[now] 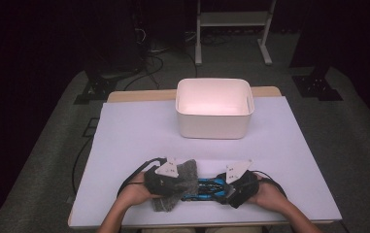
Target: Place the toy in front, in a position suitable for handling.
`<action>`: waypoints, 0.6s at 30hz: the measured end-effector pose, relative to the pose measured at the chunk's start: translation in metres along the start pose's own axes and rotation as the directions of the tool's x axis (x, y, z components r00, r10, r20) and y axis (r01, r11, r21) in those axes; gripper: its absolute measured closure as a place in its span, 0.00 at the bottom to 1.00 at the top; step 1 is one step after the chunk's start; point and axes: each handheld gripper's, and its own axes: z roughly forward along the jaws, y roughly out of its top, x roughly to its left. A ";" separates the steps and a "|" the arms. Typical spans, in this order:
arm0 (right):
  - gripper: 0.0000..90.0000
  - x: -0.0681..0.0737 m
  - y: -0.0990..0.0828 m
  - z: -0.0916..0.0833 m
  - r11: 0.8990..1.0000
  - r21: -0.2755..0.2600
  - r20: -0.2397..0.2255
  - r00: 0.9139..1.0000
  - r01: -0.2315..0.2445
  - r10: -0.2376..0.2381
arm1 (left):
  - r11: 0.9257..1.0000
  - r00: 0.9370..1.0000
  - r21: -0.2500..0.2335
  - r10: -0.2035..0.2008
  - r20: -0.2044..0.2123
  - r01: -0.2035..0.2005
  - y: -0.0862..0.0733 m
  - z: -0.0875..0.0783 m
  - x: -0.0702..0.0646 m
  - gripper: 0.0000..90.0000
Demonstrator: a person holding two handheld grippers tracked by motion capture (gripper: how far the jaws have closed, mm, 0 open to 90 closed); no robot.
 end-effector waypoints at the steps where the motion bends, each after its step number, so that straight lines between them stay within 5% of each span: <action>1: 0.23 0.000 0.000 0.000 1.000 0.000 -0.001 1.000 0.000 0.000 | 1.000 1.000 -0.003 -0.015 -0.003 0.015 -0.002 -0.001 0.001 0.79; 6: 0.23 0.000 0.000 0.000 1.000 0.001 -0.003 1.000 0.001 -0.001 | 0.999 0.999 -0.016 -0.034 0.000 0.034 -0.001 0.000 0.003 0.80; 14: 0.24 -0.001 0.000 0.000 1.000 0.000 -0.003 1.000 0.000 0.000 | 0.998 0.997 -0.027 0.056 0.051 -0.055 0.022 0.011 -0.017 0.79; 18: 0.24 0.000 0.000 0.000 1.000 0.000 -0.003 1.000 -0.001 0.001 | 0.998 0.997 -0.019 0.057 0.056 -0.056 0.019 0.011 -0.015 0.80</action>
